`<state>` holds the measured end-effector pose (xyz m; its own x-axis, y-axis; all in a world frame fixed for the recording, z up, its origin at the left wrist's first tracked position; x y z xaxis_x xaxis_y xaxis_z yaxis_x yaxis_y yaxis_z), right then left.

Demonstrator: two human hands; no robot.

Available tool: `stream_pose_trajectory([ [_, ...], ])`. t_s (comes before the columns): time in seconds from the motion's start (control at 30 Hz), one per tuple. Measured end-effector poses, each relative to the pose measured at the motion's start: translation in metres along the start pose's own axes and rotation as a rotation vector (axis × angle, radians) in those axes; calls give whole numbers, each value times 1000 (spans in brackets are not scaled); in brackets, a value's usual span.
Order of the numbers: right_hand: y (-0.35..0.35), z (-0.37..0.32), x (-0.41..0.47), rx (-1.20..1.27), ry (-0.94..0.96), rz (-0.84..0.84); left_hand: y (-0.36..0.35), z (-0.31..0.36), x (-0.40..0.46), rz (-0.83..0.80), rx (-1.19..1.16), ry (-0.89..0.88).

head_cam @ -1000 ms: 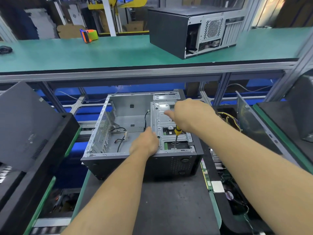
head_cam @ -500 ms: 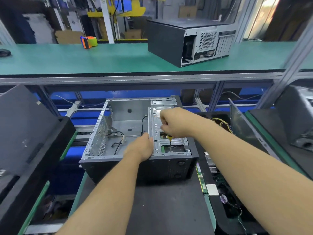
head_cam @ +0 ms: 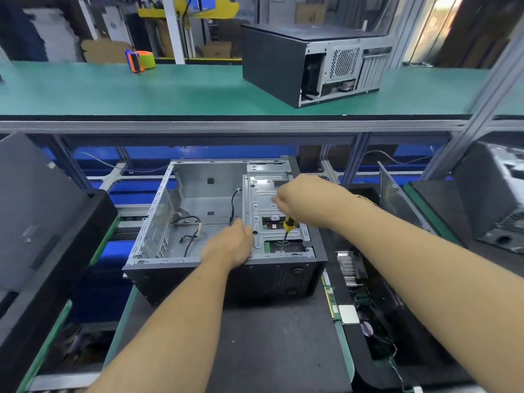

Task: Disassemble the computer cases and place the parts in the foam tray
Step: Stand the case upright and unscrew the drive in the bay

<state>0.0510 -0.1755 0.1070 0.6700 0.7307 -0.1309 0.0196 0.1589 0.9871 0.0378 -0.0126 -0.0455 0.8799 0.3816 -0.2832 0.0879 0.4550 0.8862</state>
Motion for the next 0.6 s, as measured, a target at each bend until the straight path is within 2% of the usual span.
stream_pose_trajectory([
  [0.07, 3, -12, -3, -117, 176, -19, 1, 0, -1, 2, 16, 10],
  [0.13, 3, -18, -2, -132, 232, -3, 2, 0, -2, -3, 23, 10],
  [0.27, -5, -8, 0, 154, 6, 163, 3, 0, -2, -9, -12, -7],
  [0.4, -10, 7, -3, 321, -221, 231, 4, 0, -1, -8, -23, -15],
  [0.53, -7, 7, -3, 140, -303, 184, 4, 1, -3, 2, -31, -21],
  [0.6, -3, 2, 0, 36, -227, 112, 5, 1, -4, 9, -25, -23],
])
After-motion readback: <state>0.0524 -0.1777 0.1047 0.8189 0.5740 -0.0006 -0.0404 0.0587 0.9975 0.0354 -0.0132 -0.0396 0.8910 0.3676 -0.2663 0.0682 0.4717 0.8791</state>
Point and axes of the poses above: each hand's wrist, its own x-axis towards the middle knuckle, its own y-axis out of the back of the hand, z = x × y, the point moved 2 cm from there along x, towards the middle knuckle, and after that the axes turned 11 degrees about y, right-handed, at the moved point
